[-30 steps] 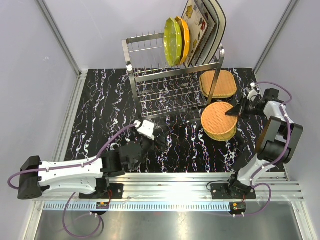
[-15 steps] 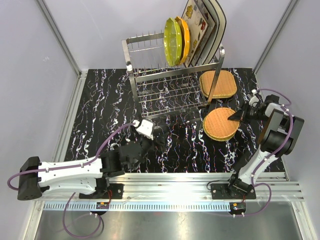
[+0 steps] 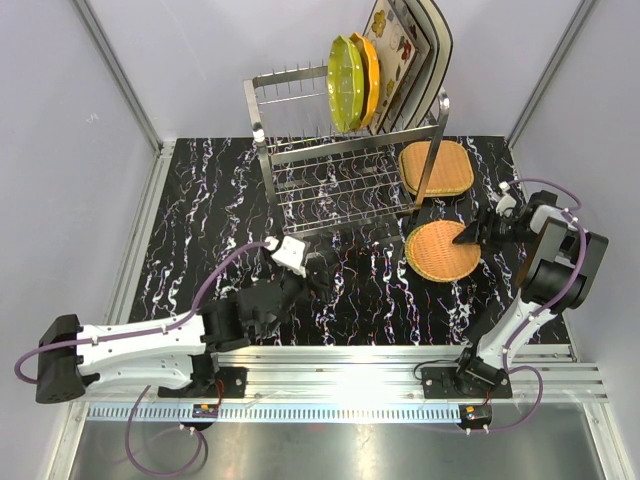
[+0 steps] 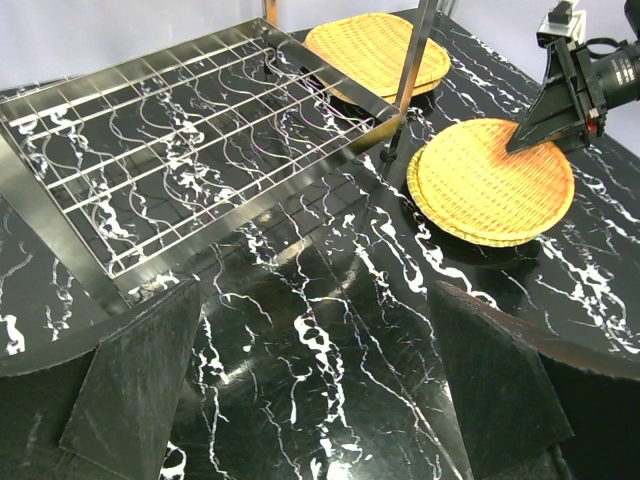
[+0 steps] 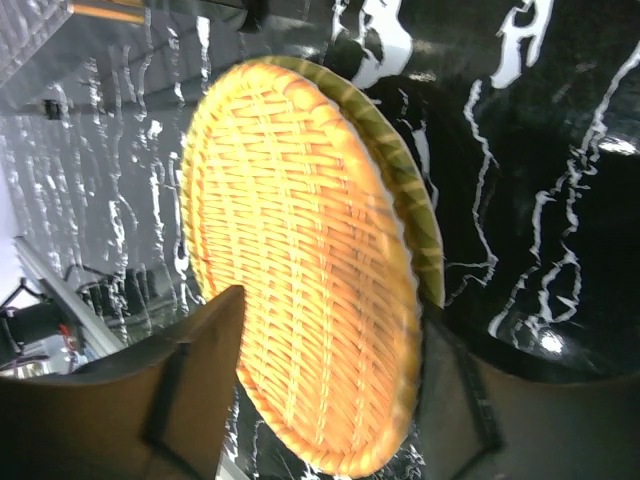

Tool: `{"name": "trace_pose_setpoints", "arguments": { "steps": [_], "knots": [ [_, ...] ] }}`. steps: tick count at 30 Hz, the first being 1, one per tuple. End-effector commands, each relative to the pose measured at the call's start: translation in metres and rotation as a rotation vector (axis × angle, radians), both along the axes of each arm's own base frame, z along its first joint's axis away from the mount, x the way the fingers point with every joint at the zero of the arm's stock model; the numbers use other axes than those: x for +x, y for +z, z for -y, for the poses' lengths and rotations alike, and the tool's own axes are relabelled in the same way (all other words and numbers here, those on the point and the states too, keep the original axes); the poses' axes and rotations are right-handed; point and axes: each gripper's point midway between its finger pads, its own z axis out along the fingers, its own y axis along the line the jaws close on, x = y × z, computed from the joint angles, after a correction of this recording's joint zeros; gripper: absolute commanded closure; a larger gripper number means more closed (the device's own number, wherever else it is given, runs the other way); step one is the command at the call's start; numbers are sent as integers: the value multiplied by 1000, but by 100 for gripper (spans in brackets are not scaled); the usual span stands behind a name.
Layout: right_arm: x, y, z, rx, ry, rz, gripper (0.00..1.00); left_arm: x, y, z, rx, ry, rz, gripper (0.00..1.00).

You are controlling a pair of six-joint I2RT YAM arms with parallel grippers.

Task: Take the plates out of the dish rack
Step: Place the plate on the table

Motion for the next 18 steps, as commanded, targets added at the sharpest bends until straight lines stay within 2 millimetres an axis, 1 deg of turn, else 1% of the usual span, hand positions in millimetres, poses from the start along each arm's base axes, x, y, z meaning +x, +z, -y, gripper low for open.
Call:
{"name": "trace_pose_setpoints", "arguments": {
  "steps": [1, 2, 4, 5, 6, 8, 9, 10, 12, 13, 15, 16, 18],
  "knots": [
    [7, 9, 15, -110, 33, 45, 29, 4, 19, 5, -117, 1, -22, 1],
    [6, 9, 18, -128, 33, 44, 26, 4, 19, 4, -116, 2, -31, 1],
    [8, 11, 23, -168, 34, 49, 20, 7, 25, 3, -145, 9, -43, 1],
    [7, 11, 25, -179, 41, 47, 19, 8, 26, 1, -147, 18, -51, 1],
    [7, 12, 26, -191, 42, 49, 19, 9, 32, 1, -180, 25, -65, 1],
    [8, 12, 32, -224, 47, 49, 18, 13, 31, -4, -188, 51, -99, 1],
    [9, 14, 34, -242, 48, 56, 18, 14, 41, -3, -238, 59, -121, 1],
    [8, 15, 36, -258, 49, 56, 18, 19, 43, -6, -247, 72, -134, 1],
    [8, 19, 38, -282, 57, 70, 18, 18, 44, -1, -244, 37, -172, 1],
    [8, 19, 40, -299, 63, 74, 17, 19, 52, 3, -255, 15, -175, 1],
    [8, 24, 42, -326, 68, 88, 17, 19, 57, 5, -256, -5, -173, 1],
    [8, 25, 43, -342, 72, 92, 16, 20, 64, 7, -264, -14, -168, 1],
    [9, 30, 45, -369, 78, 109, 16, 20, 68, 11, -260, -37, -163, 1]
  ]
}}
